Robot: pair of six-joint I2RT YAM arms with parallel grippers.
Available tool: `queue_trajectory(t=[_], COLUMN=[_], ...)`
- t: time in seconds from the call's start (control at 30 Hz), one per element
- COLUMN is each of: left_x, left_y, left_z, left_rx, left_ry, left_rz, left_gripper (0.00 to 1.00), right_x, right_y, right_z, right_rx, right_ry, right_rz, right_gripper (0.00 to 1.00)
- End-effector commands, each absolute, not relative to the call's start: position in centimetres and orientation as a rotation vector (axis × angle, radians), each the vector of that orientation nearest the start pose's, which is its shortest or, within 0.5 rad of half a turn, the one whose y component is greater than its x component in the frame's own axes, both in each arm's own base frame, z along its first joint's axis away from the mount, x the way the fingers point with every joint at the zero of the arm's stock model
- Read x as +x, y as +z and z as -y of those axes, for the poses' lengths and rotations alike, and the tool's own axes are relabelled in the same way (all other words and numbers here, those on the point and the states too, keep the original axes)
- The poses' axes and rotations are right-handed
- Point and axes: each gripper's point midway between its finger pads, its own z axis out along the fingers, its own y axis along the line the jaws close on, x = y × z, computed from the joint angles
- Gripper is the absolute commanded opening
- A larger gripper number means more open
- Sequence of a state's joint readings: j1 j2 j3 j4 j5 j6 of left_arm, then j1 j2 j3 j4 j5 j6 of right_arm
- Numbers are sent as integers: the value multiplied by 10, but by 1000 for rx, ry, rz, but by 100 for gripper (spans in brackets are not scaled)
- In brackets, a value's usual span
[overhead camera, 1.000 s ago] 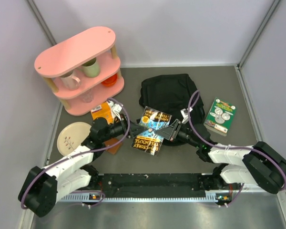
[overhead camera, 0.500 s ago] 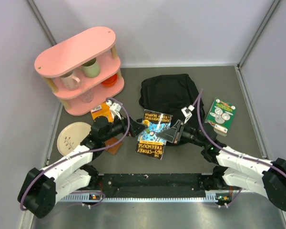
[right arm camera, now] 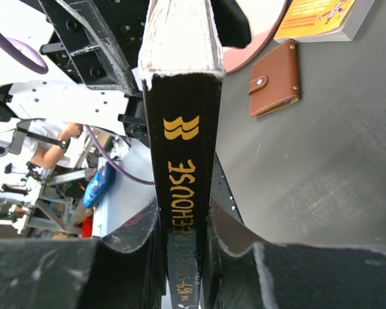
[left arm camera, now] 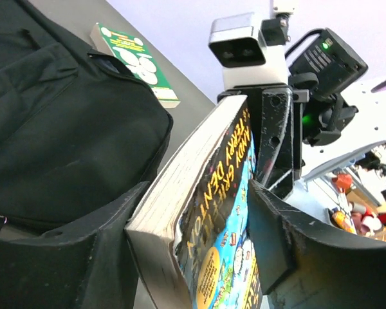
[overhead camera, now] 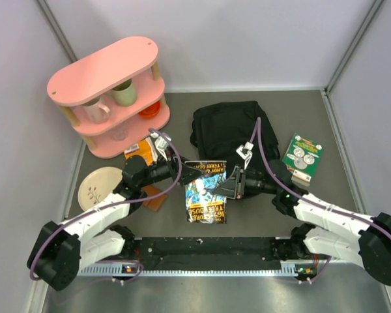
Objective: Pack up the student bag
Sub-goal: Pick up the book from the center of the board.
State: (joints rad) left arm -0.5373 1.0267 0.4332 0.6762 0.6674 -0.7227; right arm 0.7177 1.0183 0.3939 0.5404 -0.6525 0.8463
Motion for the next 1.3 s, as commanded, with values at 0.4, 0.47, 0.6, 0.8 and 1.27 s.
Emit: queue_trajectory(t=[0.4, 0.47, 0.6, 0.8, 1.27], left_x=[200, 210, 250, 266, 276], left_y=[243, 244, 252, 279, 278], left_z=[273, 268, 242, 224, 234], left_rx=[498, 427, 83, -159, -346], left_ry=[-1458, -1401, -1257, -1297, -1539], left_rz=[-1612, -1617, -1610, -1489, -1391], left_gripper=[0, 0, 0, 0, 0], right_x=[198, 206, 223, 200, 199], right_y=[211, 205, 179, 162, 198], right_z=[-281, -273, -245, -242, -249], right_rx=[-399, -322, -9, 175, 156], right_ry=[1327, 1259, 1136, 1379, 1499], right_rz=[-1922, -1953, -1994, -1907, -1716], right_gripper=[21, 48, 89, 96, 98])
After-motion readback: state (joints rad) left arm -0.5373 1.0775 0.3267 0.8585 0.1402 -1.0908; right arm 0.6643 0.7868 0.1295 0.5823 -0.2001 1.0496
